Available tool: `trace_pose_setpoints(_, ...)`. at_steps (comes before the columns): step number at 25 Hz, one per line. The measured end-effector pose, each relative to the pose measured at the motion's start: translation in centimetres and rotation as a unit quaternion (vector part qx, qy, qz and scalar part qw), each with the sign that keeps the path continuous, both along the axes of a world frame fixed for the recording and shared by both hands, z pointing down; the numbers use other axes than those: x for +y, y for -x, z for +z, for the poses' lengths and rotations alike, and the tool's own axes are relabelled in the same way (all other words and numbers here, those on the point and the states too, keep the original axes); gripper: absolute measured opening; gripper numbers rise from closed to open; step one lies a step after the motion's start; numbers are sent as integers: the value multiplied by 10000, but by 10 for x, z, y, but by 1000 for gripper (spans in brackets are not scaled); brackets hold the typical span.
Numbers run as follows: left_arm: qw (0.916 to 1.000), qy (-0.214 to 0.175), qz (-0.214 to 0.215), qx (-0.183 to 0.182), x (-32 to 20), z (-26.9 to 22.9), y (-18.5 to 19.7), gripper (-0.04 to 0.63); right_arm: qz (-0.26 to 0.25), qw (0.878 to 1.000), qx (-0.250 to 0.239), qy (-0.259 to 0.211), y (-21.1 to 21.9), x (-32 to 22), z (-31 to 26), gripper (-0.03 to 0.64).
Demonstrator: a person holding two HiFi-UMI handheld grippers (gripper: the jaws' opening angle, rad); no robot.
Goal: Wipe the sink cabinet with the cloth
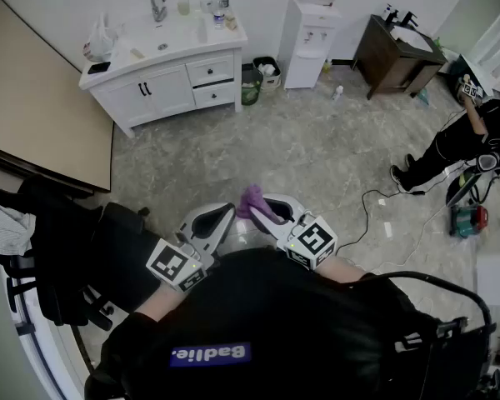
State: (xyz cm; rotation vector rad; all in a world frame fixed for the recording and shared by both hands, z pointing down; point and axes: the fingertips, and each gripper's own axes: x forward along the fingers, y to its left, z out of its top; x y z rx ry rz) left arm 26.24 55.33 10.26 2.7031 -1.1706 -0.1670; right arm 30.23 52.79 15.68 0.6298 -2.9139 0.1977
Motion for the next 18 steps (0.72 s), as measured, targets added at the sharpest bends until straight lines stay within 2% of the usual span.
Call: trace_pose_setpoints(18, 9999, 57, -6, -108, -28, 2, -23, -9, -210, 9995, -189, 106, -20, -19, 11, 74)
